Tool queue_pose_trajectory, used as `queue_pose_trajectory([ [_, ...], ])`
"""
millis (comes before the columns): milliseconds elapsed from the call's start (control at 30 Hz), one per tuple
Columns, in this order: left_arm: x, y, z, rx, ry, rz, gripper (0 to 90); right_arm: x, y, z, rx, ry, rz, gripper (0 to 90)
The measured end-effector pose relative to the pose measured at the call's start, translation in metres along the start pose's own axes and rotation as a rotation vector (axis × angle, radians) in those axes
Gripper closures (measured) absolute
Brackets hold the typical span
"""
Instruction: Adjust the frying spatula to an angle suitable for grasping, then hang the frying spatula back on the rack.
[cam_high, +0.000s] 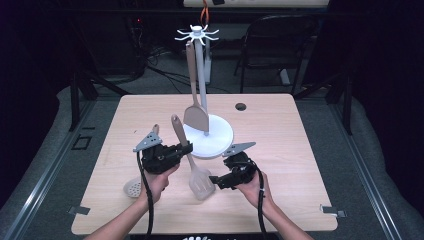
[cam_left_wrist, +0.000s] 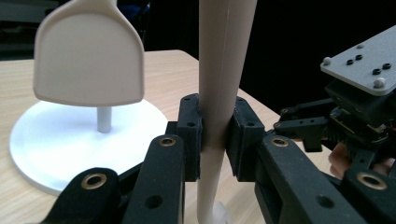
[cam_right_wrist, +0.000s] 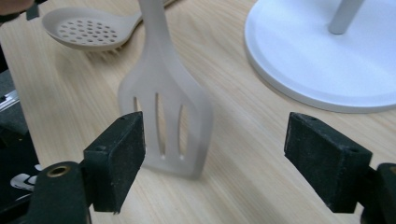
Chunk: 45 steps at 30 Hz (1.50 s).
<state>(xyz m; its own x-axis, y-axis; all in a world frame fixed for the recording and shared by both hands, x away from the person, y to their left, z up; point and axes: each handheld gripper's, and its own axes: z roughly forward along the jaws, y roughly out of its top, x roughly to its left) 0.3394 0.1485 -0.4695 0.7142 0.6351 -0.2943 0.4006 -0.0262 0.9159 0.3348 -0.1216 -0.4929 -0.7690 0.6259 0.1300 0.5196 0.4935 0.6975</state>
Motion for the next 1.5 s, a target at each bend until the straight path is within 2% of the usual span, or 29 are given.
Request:
queue_pose_trajectory([
  [200, 0.0, 0.007, -0.003, -0.001, 0.041, 0.041, 77.4, -0.009, -0.002, -0.008, 0.011, -0.029, 0.005, 16.2],
  [467, 0.002, 0.012, -0.002, 0.007, 0.097, 0.072, 77.4, -0.02, -0.003, -0.014, 0.024, -0.063, 0.014, 14.8],
  [633, 0.003, 0.015, -0.001, 0.012, 0.105, 0.069, 77.4, -0.026, -0.004, -0.014, 0.028, -0.085, 0.022, 13.7],
  [833, 0.004, 0.022, 0.003, 0.029, 0.073, 0.094, 77.4, -0.03, -0.004, -0.016, 0.023, -0.087, 0.016, 7.3],
  [933, 0.005, 0.027, 0.006, 0.039, 0.042, 0.096, 77.4, -0.032, -0.004, -0.017, 0.019, -0.096, 0.01, 6.2],
  [967, 0.007, 0.029, 0.006, 0.042, 0.02, 0.101, 77.4, -0.033, -0.005, -0.017, 0.027, -0.095, 0.01, 5.6],
  [1067, 0.009, 0.035, 0.01, 0.074, -0.012, 0.101, 77.4, -0.035, -0.006, -0.016, 0.035, -0.101, 0.006, 1.3],
  [1167, 0.011, 0.041, 0.013, 0.099, -0.02, 0.118, 77.4, -0.037, -0.006, -0.015, 0.057, -0.107, -0.006, 0.0],
  [1300, 0.013, 0.047, 0.016, 0.098, -0.038, 0.116, 77.4, -0.039, -0.007, -0.014, 0.072, -0.128, -0.013, 0.0],
  [1500, 0.018, 0.058, 0.019, 0.096, -0.049, 0.119, 77.3, -0.042, -0.009, -0.014, 0.076, -0.129, -0.014, 0.0],
])
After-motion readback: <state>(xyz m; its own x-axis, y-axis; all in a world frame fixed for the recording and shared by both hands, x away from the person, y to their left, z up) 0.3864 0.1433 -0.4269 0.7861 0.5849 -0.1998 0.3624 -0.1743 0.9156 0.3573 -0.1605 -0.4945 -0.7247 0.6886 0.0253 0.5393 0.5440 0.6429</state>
